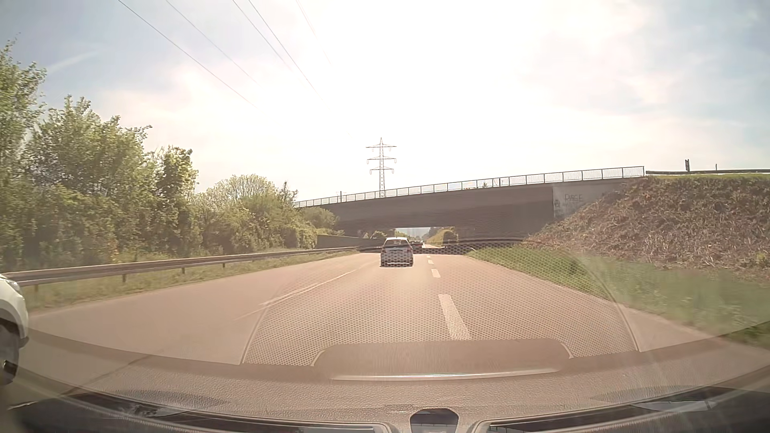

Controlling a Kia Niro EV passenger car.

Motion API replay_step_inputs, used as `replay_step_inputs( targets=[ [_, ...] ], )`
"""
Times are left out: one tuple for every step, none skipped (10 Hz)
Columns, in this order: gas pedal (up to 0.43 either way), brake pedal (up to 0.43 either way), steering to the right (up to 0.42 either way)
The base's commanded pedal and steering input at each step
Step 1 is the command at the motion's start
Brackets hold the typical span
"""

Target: Follow the waypoints while adhering to traffic rules and regulations

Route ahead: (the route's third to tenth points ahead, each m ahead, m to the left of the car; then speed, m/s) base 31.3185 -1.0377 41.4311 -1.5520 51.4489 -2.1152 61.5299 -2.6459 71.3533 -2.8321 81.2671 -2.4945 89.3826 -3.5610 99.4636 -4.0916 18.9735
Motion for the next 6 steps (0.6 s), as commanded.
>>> replay_step_inputs(
  targets=[
    [0.079, 0.0, 0.003],
    [0.079, 0.0, 0.003],
    [0.079, 0.0, 0.004],
    [0.079, 0.0, 0.004],
    [0.079, 0.0, 0.004],
    [0.079, 0.0, 0.004]
  ],
)
